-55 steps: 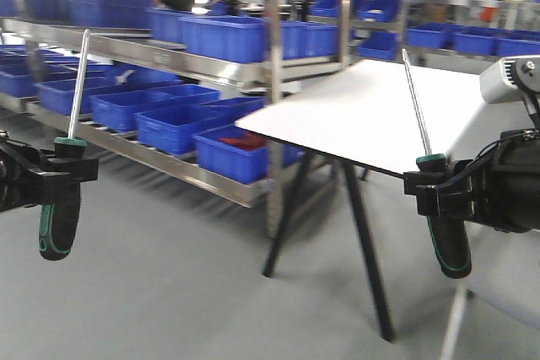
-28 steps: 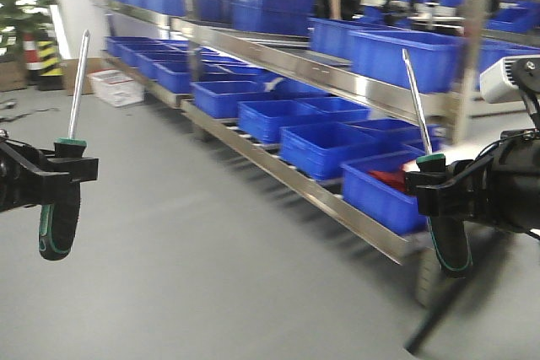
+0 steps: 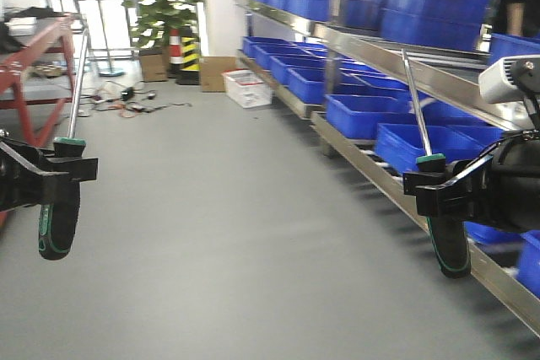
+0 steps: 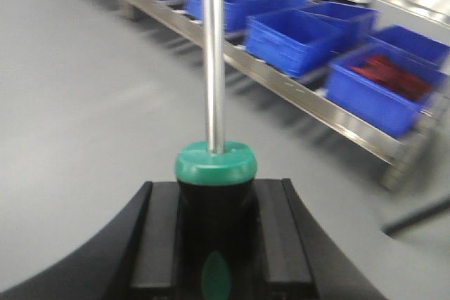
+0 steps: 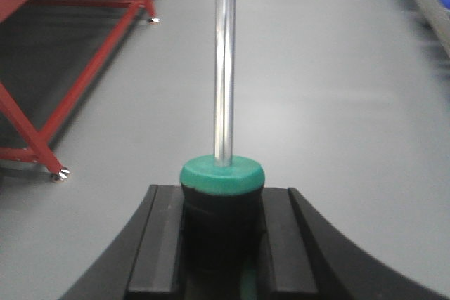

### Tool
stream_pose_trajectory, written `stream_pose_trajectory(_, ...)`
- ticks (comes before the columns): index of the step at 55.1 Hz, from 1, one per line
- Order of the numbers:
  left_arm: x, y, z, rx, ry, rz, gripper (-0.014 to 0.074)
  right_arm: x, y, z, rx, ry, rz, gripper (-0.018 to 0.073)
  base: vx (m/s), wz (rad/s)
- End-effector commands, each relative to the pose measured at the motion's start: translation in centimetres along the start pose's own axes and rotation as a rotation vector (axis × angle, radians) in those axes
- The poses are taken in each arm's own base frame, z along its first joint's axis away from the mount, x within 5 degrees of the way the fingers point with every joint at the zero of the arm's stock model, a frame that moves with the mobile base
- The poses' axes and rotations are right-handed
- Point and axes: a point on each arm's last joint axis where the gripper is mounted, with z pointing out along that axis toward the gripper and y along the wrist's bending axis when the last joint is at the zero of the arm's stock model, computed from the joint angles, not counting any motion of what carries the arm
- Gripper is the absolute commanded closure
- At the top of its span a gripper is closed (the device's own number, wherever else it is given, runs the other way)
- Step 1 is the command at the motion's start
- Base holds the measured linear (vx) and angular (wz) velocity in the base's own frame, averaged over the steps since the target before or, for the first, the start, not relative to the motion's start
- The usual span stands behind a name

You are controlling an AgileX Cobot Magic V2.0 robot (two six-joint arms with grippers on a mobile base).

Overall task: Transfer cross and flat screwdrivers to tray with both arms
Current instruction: 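Hold both screwdrivers while driving along the shelves toward the conveyor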

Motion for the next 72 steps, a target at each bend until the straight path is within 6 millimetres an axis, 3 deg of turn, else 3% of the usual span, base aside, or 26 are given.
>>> stream_pose_trajectory(1,-1.75,-0.53,-1.33,-0.009,-0.118,-0.014,0.0596,-1.92,0.17,-1.53,0.013,-0.128,-0.002,0.0567,0.6,0.5)
stream_pose_trajectory(36,-1.76,-0.54,-1.37,-0.008,-0.119,-0.013,0.0596,-1.87,0.19,-1.53,0.011,-0.123,-0.002,0.0567,0.62,0.33)
stream_pose_trajectory(72,-1.75,-0.52,-1.33,-0.009,-0.119,-0.014,0.0596,-1.87,0.19,-1.53,0.011,-0.123,-0.002,0.0567,0.6,0.13)
